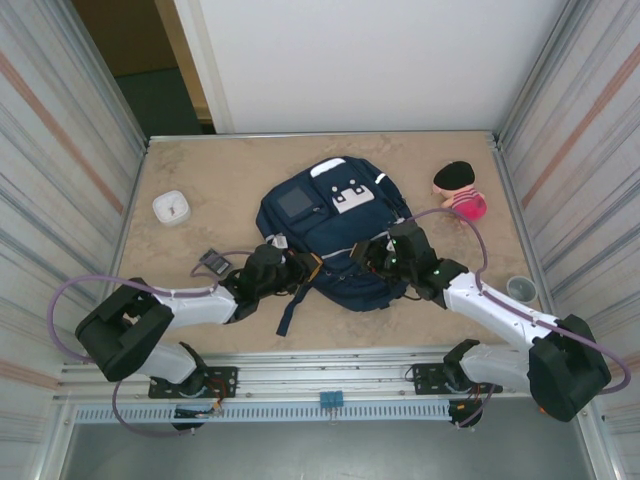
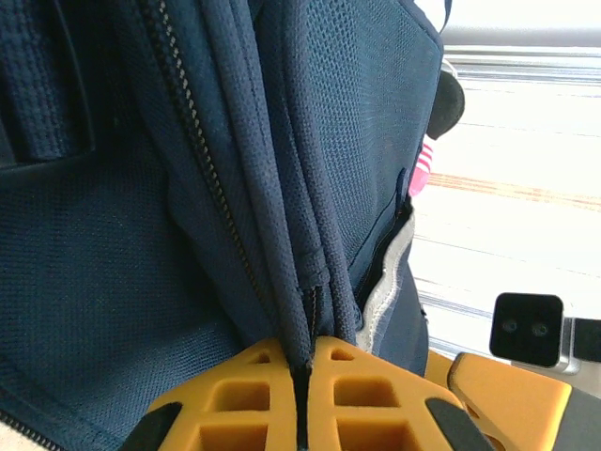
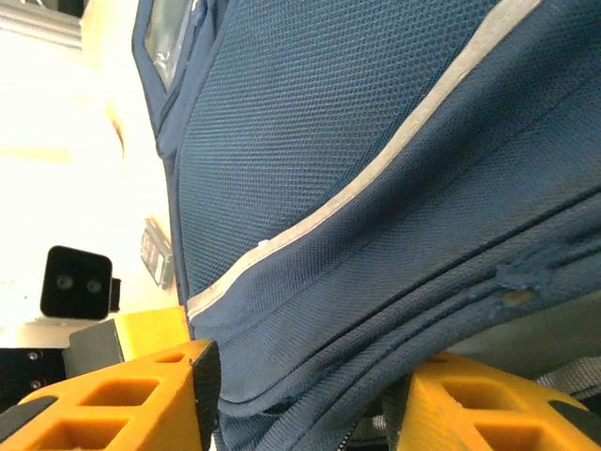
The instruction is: Pack the student bag
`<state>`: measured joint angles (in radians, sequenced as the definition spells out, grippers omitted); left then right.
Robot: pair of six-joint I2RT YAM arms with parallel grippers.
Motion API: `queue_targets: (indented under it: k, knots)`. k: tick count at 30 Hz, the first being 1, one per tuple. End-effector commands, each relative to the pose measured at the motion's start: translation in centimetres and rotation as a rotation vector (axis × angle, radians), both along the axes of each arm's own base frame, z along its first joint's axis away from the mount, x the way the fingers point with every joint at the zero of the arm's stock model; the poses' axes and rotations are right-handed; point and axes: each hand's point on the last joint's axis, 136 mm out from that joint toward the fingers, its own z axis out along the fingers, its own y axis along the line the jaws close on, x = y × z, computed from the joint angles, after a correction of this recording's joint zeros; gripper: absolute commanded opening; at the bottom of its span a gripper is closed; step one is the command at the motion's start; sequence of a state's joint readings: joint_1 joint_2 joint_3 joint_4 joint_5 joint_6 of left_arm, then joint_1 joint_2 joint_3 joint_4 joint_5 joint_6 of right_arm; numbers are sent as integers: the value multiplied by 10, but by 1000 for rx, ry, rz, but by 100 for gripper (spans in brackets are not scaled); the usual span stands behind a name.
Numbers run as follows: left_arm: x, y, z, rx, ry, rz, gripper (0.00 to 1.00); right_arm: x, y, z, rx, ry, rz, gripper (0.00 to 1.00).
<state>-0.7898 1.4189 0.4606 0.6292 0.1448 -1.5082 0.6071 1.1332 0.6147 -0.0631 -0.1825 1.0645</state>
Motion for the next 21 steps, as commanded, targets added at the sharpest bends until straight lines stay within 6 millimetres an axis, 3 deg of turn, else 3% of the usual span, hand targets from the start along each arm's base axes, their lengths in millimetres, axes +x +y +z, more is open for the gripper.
queue_targets:
  k: [1, 3, 5, 9, 15, 18, 21]
  knots:
    - [-11, -22, 34, -65, -63, -92, 4, 20, 10, 31, 50, -109, 10, 28]
    - [-11, -20, 32, -44, -71, -92, 12, 23, 9, 35, 41, -120, 25, 16]
    - [-12, -14, 29, -1, -83, -88, 28, 23, 9, 40, 31, -133, 50, 7]
    - [-13, 3, 34, 159, -176, -101, 54, 17, 7, 56, 1, -183, 105, 0]
    - [-8, 26, 75, 513, -565, -233, 66, 8, 10, 84, -14, -233, 204, 0]
    - [-15, 21, 91, 692, -842, -428, 69, 8, 12, 94, -21, -247, 241, 0]
    - [-30, 9, 88, 816, -1130, -692, 75, 8, 14, 97, -20, -245, 268, 0]
